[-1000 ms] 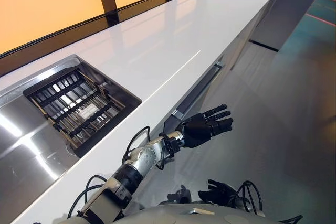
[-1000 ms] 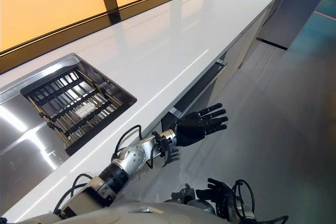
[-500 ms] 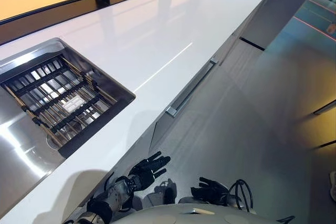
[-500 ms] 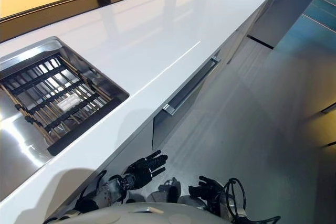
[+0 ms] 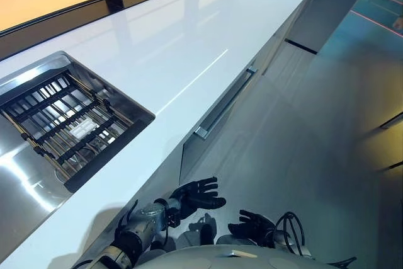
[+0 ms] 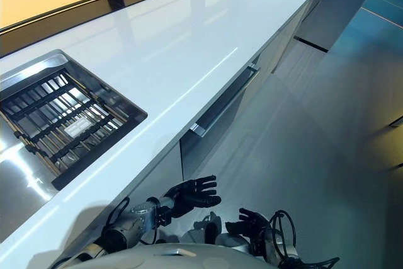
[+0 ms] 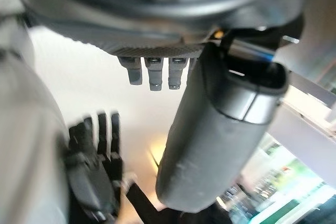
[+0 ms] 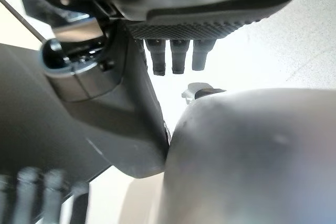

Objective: Pick up plates and place into dishwasher.

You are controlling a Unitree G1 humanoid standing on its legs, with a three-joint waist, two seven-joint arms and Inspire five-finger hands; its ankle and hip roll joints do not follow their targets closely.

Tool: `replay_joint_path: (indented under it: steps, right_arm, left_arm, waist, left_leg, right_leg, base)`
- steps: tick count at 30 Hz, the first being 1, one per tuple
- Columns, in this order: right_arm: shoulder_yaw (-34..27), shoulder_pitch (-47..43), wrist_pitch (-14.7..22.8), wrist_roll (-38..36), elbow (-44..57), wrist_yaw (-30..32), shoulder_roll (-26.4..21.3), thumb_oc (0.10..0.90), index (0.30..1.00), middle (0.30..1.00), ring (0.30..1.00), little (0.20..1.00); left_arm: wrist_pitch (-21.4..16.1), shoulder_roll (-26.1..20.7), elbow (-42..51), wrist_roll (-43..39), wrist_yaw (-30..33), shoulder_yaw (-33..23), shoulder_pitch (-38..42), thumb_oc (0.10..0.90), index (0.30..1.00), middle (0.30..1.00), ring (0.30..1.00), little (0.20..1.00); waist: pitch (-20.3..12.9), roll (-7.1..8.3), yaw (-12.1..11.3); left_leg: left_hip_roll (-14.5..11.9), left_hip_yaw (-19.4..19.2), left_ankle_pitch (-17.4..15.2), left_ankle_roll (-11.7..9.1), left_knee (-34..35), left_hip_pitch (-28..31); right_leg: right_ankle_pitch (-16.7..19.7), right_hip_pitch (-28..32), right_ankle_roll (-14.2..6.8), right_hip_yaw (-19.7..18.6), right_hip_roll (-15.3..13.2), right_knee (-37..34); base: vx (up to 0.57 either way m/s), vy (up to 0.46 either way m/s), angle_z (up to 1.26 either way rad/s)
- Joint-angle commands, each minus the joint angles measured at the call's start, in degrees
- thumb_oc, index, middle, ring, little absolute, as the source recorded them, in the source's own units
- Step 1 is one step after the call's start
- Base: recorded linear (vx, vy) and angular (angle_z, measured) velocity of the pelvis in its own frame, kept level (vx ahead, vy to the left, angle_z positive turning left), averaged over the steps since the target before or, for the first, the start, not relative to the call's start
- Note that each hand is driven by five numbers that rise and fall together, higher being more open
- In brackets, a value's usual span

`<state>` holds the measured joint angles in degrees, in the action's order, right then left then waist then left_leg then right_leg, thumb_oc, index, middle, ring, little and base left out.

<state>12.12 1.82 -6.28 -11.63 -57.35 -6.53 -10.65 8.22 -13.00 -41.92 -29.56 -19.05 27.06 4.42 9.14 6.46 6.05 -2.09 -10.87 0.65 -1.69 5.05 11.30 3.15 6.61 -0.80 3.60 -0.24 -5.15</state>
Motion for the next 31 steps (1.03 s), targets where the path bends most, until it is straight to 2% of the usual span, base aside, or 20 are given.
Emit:
replay_joint_path:
  steps: [1, 8, 15, 17, 23, 31]
  right_arm:
    - [1.73, 0.20, 0.55, 1.77, -1.85, -0.32, -3.96, 0.800, 0.900, 0.900, 0.900, 0.900]
    - [0.34, -0.12, 0.61, 2.38, -2.60, -0.26, -5.37, 0.800, 0.900, 0.900, 0.900, 0.900]
    - [-0.32, -0.29, 1.44, 4.88, -5.05, -0.76, -5.74, 0.800, 0.900, 0.900, 0.900, 0.900]
    - [-0.43, -0.43, 1.60, 5.67, -5.87, -0.97, -5.68, 0.800, 0.900, 0.900, 0.900, 0.900]
    - [-0.75, -0.75, 0.88, 5.82, -5.97, -1.31, -5.07, 0.800, 0.900, 0.900, 0.900, 0.900]
    - [-0.32, -1.70, 0.05, 4.89, -5.87, -1.79, -4.69, 0.800, 0.900, 0.900, 0.900, 0.900]
  left_arm:
    - [-3.87, 1.57, -3.18, 3.85, 1.43, -2.55, 3.84, 0.800, 0.900, 0.900, 0.900, 0.900]
    - [-4.67, -0.01, -13.69, 4.67, 5.01, -10.74, 1.49, 0.800, 0.900, 0.900, 0.900, 0.900]
    - [-5.98, -0.28, -19.97, 4.73, 5.96, -15.50, -2.36, 0.800, 0.900, 0.900, 0.900, 0.900]
    - [-5.64, 0.15, -20.66, 2.01, 5.80, -16.84, -3.53, 0.800, 0.900, 0.900, 0.900, 0.900]
    - [-5.08, 1.06, -20.75, -2.94, 6.51, -19.66, -5.62, 0.800, 0.900, 0.900, 0.900, 0.900]
    - [-6.21, 1.09, -19.62, -3.09, 6.53, -19.95, -6.03, 0.800, 0.900, 0.900, 0.900, 0.900]
  waist:
    - [-0.92, -2.03, -1.04]
    - [-0.56, -4.64, -1.29]
    - [-1.27, -6.14, -1.79]
    - [-1.31, -6.56, -2.33]
    - [-1.23, -6.99, -3.64]
    - [-0.84, -7.09, -5.08]
  left_leg:
    - [2.44, -0.32, -5.77, 3.41, -5.52, -2.97]
    - [2.94, 1.62, -4.55, 2.57, -5.04, -3.11]
    - [3.33, 3.31, -4.35, 2.19, -4.39, -2.26]
    - [3.50, 4.16, -4.31, 2.25, -4.14, -2.22]
    - [3.94, 5.70, -3.81, 2.31, -3.55, -2.66]
    - [4.58, 6.90, -3.50, 2.82, -2.99, -3.18]
  right_leg:
    - [-4.36, -0.08, -1.36, 1.06, 3.78, 3.96]
    - [-5.45, 0.83, -0.44, 3.51, 3.12, 4.14]
    - [-6.59, 2.15, 0.16, 4.86, 2.67, 3.94]
    - [-6.91, 2.37, 0.27, 5.44, 2.47, 3.91]
    - [-7.18, 2.25, 0.34, 6.70, 1.98, 4.17]
    - [-7.19, 1.92, 0.20, 7.97, 1.30, 4.45]
  base:
    - [-0.04, 0.029, 0.03]
    - [-0.01, 0.065, 0.14]
    - [0.04, 0.062, 0.16]
    - [0.02, 0.068, 0.14]
    - [0.00, 0.051, 0.09]
    - [0.00, 0.038, 0.14]
